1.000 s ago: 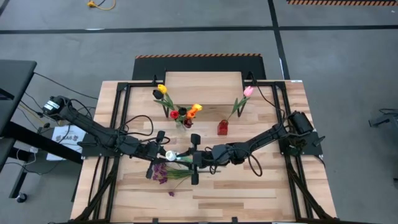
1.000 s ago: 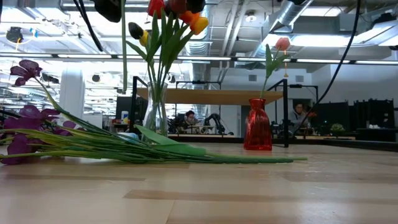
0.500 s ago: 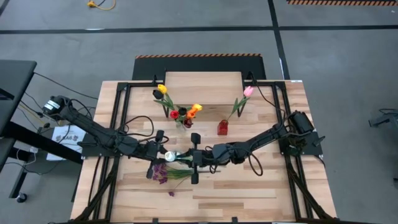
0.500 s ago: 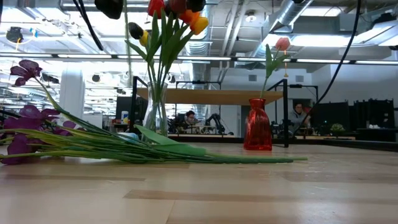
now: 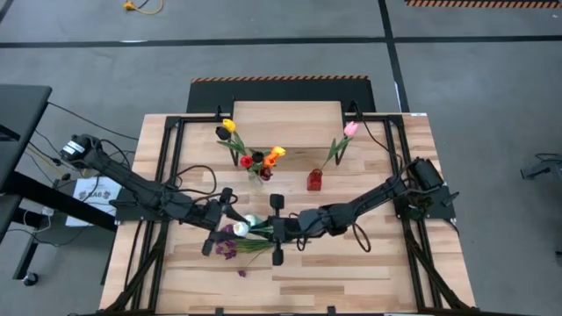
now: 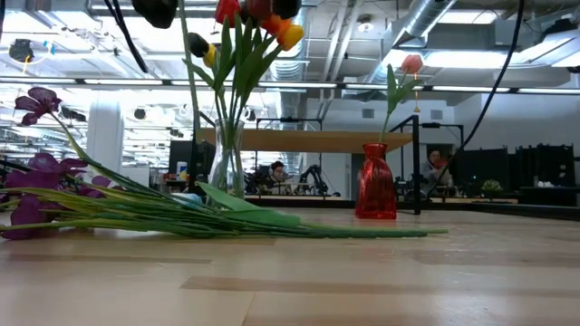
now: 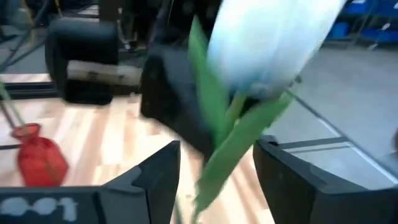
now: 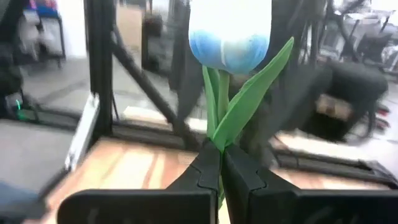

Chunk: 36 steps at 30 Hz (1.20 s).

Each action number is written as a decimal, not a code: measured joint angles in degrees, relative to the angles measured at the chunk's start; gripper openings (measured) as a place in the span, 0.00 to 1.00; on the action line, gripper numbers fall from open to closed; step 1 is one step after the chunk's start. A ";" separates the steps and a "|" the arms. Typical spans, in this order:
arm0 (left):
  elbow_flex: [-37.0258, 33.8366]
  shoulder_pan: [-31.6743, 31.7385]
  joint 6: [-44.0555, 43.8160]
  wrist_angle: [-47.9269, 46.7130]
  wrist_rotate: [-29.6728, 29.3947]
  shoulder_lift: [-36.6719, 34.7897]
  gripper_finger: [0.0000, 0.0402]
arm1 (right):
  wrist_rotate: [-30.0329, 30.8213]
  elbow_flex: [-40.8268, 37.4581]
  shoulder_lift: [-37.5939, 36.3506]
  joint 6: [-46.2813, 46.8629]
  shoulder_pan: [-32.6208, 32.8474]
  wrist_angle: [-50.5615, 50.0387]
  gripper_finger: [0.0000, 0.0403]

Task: Pick and place flowers into a vace then onto a shelf
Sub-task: Put the bottom blue tulip into the red vase

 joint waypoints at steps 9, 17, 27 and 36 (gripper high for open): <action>0.04 -3.29 -2.01 -2.68 0.49 -6.82 0.49 | 6.08 0.00 -3.68 -1.53 3.88 -5.55 0.00; 0.08 -8.48 0.26 -3.98 -6.27 -12.36 0.49 | 10.30 -1.84 -11.24 -5.26 11.17 -8.89 0.00; 0.07 -9.87 2.51 -4.37 -9.59 -12.85 0.49 | 28.83 -20.20 -34.90 -4.47 21.89 -9.63 0.00; 0.06 -9.87 3.18 -4.02 -10.24 -12.85 0.49 | 28.41 -46.82 -44.34 -8.20 13.52 24.57 0.00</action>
